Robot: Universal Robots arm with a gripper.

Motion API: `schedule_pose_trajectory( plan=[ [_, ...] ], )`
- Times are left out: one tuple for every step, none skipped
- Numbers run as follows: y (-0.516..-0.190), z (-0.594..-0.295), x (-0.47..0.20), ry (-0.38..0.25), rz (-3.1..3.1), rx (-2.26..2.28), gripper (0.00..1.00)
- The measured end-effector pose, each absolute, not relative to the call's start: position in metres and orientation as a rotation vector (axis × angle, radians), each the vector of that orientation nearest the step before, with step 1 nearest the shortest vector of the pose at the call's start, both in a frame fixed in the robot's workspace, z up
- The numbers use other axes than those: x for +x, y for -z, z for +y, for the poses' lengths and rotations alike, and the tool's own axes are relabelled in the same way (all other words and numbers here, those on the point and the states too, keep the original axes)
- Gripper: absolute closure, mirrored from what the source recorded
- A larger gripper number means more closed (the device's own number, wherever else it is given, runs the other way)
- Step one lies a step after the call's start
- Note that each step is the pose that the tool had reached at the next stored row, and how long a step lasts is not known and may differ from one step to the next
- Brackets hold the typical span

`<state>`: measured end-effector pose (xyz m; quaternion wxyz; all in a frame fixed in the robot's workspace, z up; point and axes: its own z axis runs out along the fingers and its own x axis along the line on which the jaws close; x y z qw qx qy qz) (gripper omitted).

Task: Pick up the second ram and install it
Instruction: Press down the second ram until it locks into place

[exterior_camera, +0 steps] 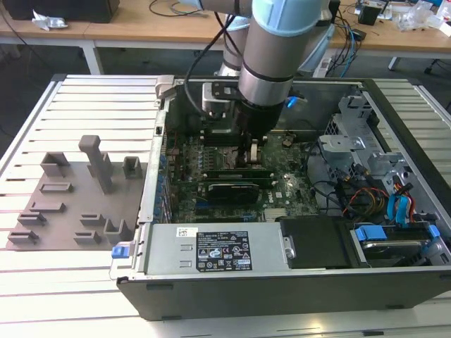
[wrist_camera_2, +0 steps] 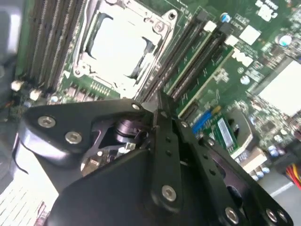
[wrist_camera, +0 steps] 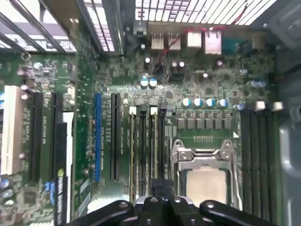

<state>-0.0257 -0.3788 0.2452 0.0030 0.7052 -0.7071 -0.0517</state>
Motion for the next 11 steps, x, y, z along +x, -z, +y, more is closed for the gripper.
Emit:
schedule_pose_trajectory(
  plan=[
    [-0.25, -0.379, -0.026, 0.162, -2.217, 2.211, 0.9],
    [-0.255, -0.379, -0.026, 0.162, -2.217, 2.211, 0.9],
    [-0.267, -0.379, -0.026, 0.162, -2.217, 2.211, 0.9],
    [-0.277, -0.379, -0.026, 0.162, -2.217, 2.211, 0.9],
    [-0.284, -0.379, -0.026, 0.162, -2.217, 2.211, 0.9],
    [-0.285, -0.379, -0.026, 0.162, -2.217, 2.211, 0.9],
    [-0.285, -0.379, -0.026, 0.162, -2.217, 2.211, 0.9],
    [-0.286, -0.379, -0.026, 0.162, -2.217, 2.211, 0.9],
    [-0.286, -0.379, -0.026, 0.162, -2.217, 2.211, 0.9],
    [-0.286, -0.379, -0.026, 0.162, -2.217, 2.211, 0.9],
    [-0.286, -0.379, -0.026, 0.162, -2.217, 2.211, 0.9]
  ],
)
